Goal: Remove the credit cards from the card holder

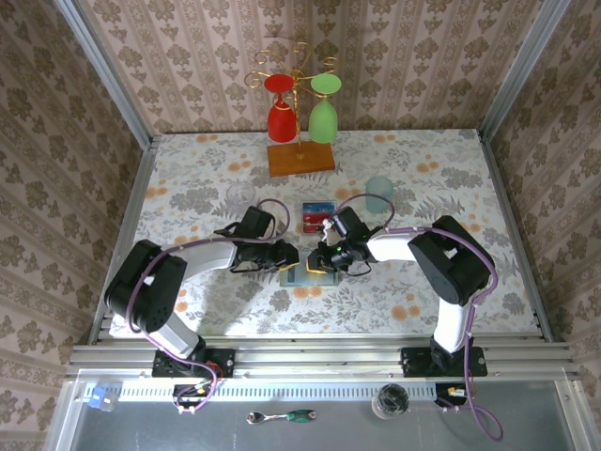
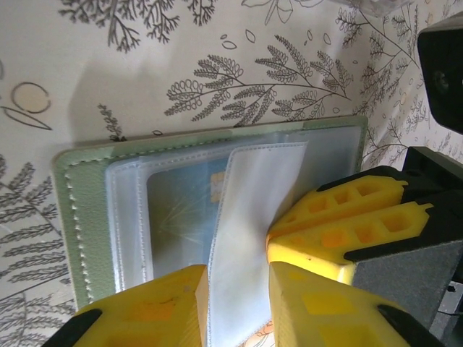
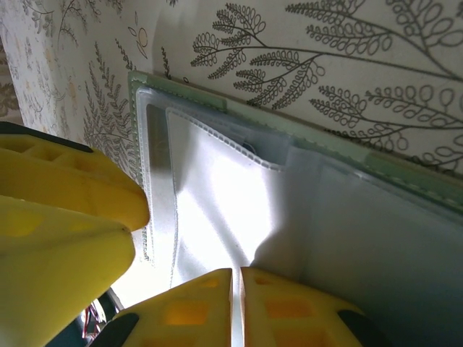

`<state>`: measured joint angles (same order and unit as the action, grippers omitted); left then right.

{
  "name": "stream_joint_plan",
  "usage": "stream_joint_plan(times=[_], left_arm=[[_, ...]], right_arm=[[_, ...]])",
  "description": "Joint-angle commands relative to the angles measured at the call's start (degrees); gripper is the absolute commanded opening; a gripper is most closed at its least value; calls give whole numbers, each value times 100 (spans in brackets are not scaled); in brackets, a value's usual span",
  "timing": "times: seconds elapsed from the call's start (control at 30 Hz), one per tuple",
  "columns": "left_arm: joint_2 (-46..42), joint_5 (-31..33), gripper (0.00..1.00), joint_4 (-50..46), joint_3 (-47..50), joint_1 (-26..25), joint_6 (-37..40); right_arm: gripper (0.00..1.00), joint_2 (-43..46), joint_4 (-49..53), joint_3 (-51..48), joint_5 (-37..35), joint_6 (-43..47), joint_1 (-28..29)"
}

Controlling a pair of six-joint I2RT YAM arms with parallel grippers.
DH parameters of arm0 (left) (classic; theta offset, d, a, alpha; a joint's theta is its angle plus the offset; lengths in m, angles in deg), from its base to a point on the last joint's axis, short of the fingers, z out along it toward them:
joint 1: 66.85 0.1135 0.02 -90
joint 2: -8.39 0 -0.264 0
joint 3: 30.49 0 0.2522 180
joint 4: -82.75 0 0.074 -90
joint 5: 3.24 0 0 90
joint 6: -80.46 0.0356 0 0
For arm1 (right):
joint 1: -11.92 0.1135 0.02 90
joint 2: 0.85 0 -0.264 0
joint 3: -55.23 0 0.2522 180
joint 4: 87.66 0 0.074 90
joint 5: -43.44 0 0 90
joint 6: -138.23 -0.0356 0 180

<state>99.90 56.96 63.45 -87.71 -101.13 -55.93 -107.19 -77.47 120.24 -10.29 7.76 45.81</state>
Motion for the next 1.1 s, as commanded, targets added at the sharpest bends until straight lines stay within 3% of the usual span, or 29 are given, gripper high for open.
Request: stream_joint_plan(times=[0.0,0.53,0.9,1.07], left_arm=[[138,-98,29,105,0,-23,-89],[262,-298,26,491,106,-39,-290],[128,201,30,-289,-45,-43,-83],[188,101,31,-230,-67,-52,-102]], right_arm=[[11,10,-4,-114,102,104,-31],[11,42,-139,-206,116,39,-40],[10,53,-157,-246,94,48,-40],[10,44,-270,-290,150,56,-47]])
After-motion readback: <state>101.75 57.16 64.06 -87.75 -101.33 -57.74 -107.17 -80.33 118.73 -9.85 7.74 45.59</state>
